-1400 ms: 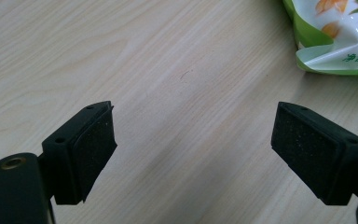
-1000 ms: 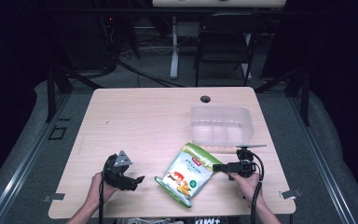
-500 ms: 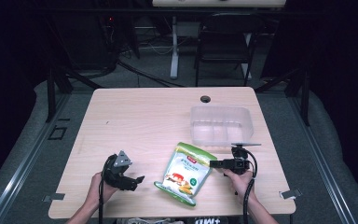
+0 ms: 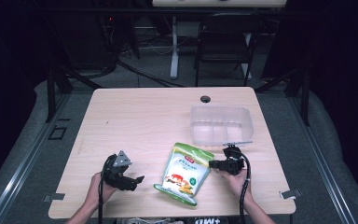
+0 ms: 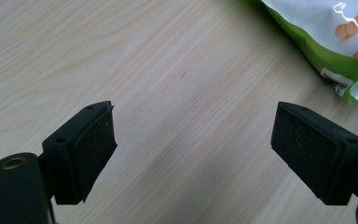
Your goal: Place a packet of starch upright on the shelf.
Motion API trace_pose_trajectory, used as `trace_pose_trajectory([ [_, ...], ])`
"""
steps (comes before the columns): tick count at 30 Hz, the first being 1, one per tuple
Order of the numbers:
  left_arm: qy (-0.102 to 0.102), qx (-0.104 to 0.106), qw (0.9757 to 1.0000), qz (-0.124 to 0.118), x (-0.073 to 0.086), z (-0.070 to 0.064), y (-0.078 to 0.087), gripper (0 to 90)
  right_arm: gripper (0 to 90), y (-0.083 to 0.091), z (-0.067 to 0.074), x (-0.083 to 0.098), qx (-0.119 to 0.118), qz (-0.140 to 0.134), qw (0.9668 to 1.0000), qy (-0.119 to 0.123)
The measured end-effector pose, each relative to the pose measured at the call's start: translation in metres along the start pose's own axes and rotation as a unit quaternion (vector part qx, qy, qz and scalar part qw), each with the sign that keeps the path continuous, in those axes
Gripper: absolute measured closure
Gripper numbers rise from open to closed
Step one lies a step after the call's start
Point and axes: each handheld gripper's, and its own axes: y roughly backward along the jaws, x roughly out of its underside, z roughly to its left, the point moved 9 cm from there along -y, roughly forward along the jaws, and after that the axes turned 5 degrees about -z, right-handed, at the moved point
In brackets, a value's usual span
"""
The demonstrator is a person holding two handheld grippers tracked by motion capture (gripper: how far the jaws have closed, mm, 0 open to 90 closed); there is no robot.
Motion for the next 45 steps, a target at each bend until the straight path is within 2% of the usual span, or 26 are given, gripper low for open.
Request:
trace_pose_trajectory([
  [3,0.001,0.001,1.0000,0.000,0.000,0.000,0.000,13.3,75.6,-0.001,-0.001,-0.002,-0.003,-0.004,1.0000,-0.006],
  [6,-0.001,0.002,1.0000,0.000,0.000,-0.001,-0.001,13.3,70.7,-0.004,-0.002,-0.006,-0.019,-0.006,0.9995,-0.025],
  [11,0.000,0.002,1.0000,0.001,0.000,0.000,0.000,13.3,60.6,-0.008,-0.003,-0.014,-0.025,-0.015,0.9992,-0.028],
  [15,-0.001,0.003,1.0000,-0.001,0.000,-0.001,0.000,13.3,60.1,-0.010,-0.003,-0.016,-0.044,-0.018,0.9979,-0.044],
  [18,0.000,0.002,1.0000,-0.001,0.000,-0.001,0.000,13.3,66.0,-0.012,-0.003,-0.016,-0.054,-0.016,0.9971,-0.050],
  [19,0.000,0.002,1.0000,-0.001,0.000,-0.001,0.000,13.3,73.1,-0.014,-0.003,-0.015,-0.062,-0.013,0.9964,-0.056],
  [22,0.000,0.002,1.0000,-0.001,0.000,-0.001,0.000,13.3,80.1,-0.016,-0.002,-0.015,-0.062,-0.013,0.9961,-0.061],
  [24,-0.001,0.003,1.0000,-0.002,0.000,-0.001,0.000,13.4,87.5,-0.016,0.000,-0.014,-0.058,-0.012,0.9973,-0.043],
  [25,-0.002,0.002,1.0000,-0.002,0.000,-0.001,0.000,13.4,90.0,-0.015,0.005,-0.014,-0.036,-0.012,0.9993,-0.001],
  [26,-0.002,0.002,1.0000,-0.002,0.000,-0.001,0.000,13.4,90.0,-0.015,0.005,-0.014,-0.036,-0.012,0.9993,-0.001],
  [27,-0.003,0.001,1.0000,-0.002,0.000,-0.001,0.001,13.4,90.0,-0.015,0.012,-0.014,0.004,-0.010,0.9979,0.064],
  [28,-0.003,0.001,1.0000,-0.002,0.000,-0.001,0.001,13.4,90.0,-0.015,0.012,-0.014,0.004,-0.010,0.9979,0.064],
  [29,-0.003,0.003,1.0000,-0.001,0.000,-0.001,0.001,13.4,90.0,-0.016,0.020,-0.012,0.042,-0.004,0.9892,0.140],
  [30,-0.002,0.004,1.0000,-0.002,-0.001,-0.001,0.001,13.4,90.0,-0.017,0.023,-0.011,0.059,-0.002,0.9837,0.170],
  [31,-0.002,0.004,1.0000,-0.002,-0.001,-0.001,0.001,13.4,90.0,-0.017,0.023,-0.011,0.059,-0.002,0.9837,0.170],
  [32,-0.002,0.004,1.0000,-0.002,-0.001,-0.001,0.001,13.4,90.0,-0.019,0.026,-0.009,0.069,0.004,0.9796,0.188],
  [34,-0.003,0.002,1.0000,-0.002,0.000,-0.001,0.001,13.4,89.5,-0.022,0.026,-0.009,0.066,-0.003,0.9808,0.183],
  [35,-0.001,0.003,1.0000,-0.002,0.000,-0.001,0.000,13.4,82.5,-0.021,0.024,-0.010,0.055,0.006,0.9836,0.171],
  [36,-0.001,0.003,1.0000,-0.002,0.000,-0.001,0.000,13.5,82.5,-0.021,0.024,-0.010,0.055,0.006,0.9836,0.171],
  [37,-0.001,0.003,1.0000,-0.002,0.000,-0.001,0.000,13.5,77.7,-0.022,0.021,-0.013,0.034,0.010,0.9883,0.148],
  [38,-0.001,0.004,1.0000,-0.001,0.000,-0.002,0.000,13.5,76.4,-0.023,0.020,-0.015,0.024,0.002,0.9911,0.131],
  [40,-0.002,0.004,1.0000,-0.001,0.000,-0.002,-0.001,13.5,74.6,-0.024,0.019,-0.017,0.014,0.002,0.9924,0.123],
  [41,-0.004,0.003,1.0000,0.000,0.000,-0.002,0.000,13.5,72.0,-0.026,0.016,-0.020,0.000,0.002,0.9948,0.102],
  [42,-0.004,0.003,1.0000,0.000,0.000,-0.002,0.000,13.5,70.3,-0.027,0.016,-0.022,-0.005,0.000,0.9956,0.094],
  [44,-0.003,0.004,1.0000,0.000,0.000,-0.002,0.000,13.5,67.9,-0.029,0.015,-0.024,-0.010,0.002,0.9959,0.090],
  [45,-0.003,0.005,1.0000,0.001,0.000,-0.002,-0.001,13.5,69.4,-0.032,0.014,-0.027,-0.020,-0.003,0.9971,0.074],
])
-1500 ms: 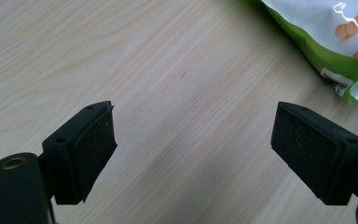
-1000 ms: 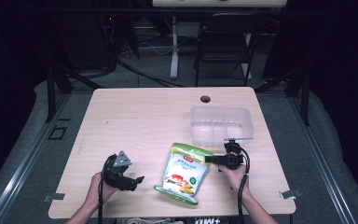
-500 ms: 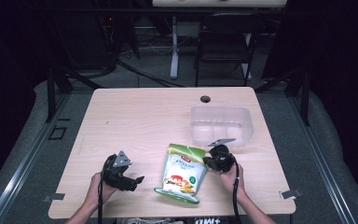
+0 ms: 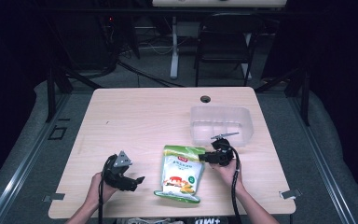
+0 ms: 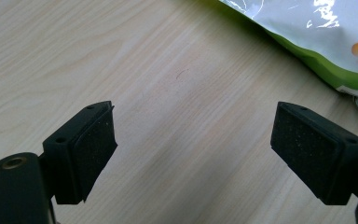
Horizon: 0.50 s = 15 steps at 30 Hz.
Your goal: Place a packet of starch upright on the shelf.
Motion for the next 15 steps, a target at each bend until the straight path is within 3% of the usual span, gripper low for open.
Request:
trace_pose_trajectory([
  [2,0.001,0.002,1.0000,0.000,0.000,0.000,0.000,13.5,72.0,-0.001,-0.001,-0.001,-0.004,0.000,1.0000,-0.007],
  [5,-0.001,0.003,1.0000,0.000,0.000,-0.001,0.000,13.6,86.4,-0.006,-0.001,-0.001,-0.026,-0.004,0.9992,-0.029],
  [7,-0.001,0.003,1.0000,0.000,0.000,-0.001,0.000,13.7,90.0,-0.008,0.002,0.000,-0.036,0.000,0.9987,-0.037],
  [10,0.002,0.002,1.0000,-0.002,0.000,0.000,0.000,13.8,90.0,0.002,0.005,-0.006,-0.026,-0.005,0.9995,-0.019],
  [15,0.003,0.001,1.0000,-0.002,0.000,0.000,0.001,13.8,90.0,0.021,0.016,-0.014,-0.028,-0.018,0.9994,0.005],
])
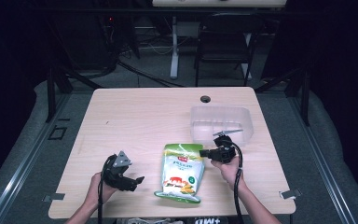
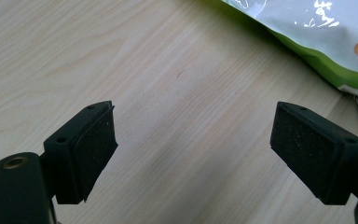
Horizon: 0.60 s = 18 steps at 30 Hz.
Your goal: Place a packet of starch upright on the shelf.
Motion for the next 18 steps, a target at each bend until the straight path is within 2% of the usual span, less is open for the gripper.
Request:
trace_pose_trajectory([
  [3,-0.001,0.000,1.0000,-0.001,0.000,0.001,0.000,13.8,90.0,0.008,0.005,-0.003,-0.004,-0.006,0.9999,0.007],
  [7,-0.001,-0.003,1.0000,0.000,0.000,0.002,0.000,13.8,90.0,0.032,0.016,-0.011,-0.012,-0.027,0.9994,0.017],
  [8,-0.001,-0.003,1.0000,0.000,0.000,0.002,0.000,13.8,90.0,0.032,0.016,-0.011,-0.012,-0.027,0.9994,0.017],
  [9,0.000,-0.003,1.0000,0.000,0.000,0.001,0.000,13.8,90.0,0.041,0.018,-0.013,-0.010,-0.035,0.9991,0.021],
  [10,0.000,-0.003,1.0000,0.000,0.000,0.001,0.000,13.8,90.0,0.041,0.018,-0.013,-0.010,-0.035,0.9991,0.021],
  [13,0.000,-0.004,1.0000,0.000,0.000,0.001,0.000,13.8,90.0,0.058,0.025,-0.019,-0.015,-0.052,0.9981,0.029],
  [18,-0.002,-0.004,1.0000,0.002,0.000,0.002,0.000,13.8,90.0,0.072,0.035,-0.023,-0.024,-0.063,0.9969,0.041],
])
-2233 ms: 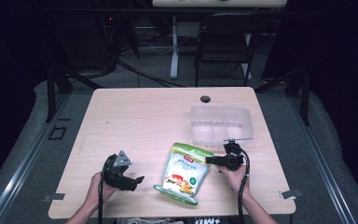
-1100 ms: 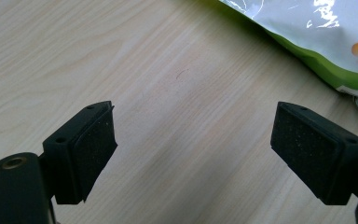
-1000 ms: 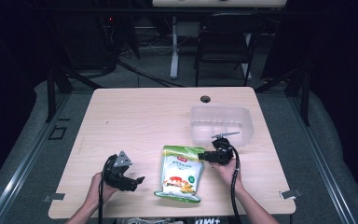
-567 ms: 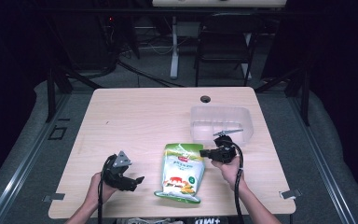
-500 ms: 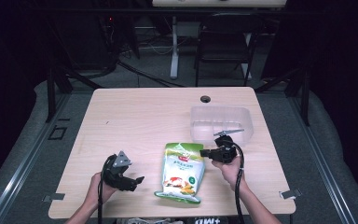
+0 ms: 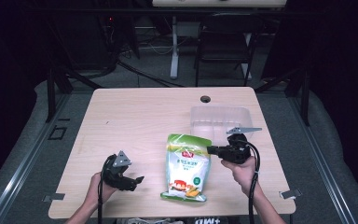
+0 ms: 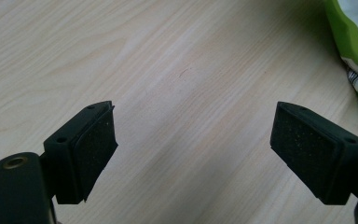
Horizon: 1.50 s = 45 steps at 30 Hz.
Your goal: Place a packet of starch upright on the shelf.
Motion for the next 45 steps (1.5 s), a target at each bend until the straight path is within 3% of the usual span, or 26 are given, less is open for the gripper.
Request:
trace_pose_trajectory([
  [5,0.002,0.000,1.0000,-0.001,0.000,0.000,0.000,13.8,90.0,0.013,0.012,-0.007,-0.013,-0.009,0.9998,0.015],
  [13,0.000,0.001,1.0000,0.000,0.000,0.000,0.000,13.9,90.0,0.030,0.018,-0.006,-0.019,-0.012,0.9991,0.036],
  [18,0.001,0.000,1.0000,0.001,0.000,0.000,-0.001,13.9,90.0,0.041,0.023,-0.011,-0.018,-0.028,0.9982,0.050],
  [27,0.000,0.002,1.0000,0.002,0.000,0.000,-0.001,13.8,90.0,0.059,0.030,-0.024,-0.017,-0.048,0.9975,0.050],
  [45,0.002,-0.001,1.0000,0.004,0.002,0.001,-0.002,13.9,90.0,0.071,0.035,-0.040,-0.009,-0.048,0.9975,0.051],
])
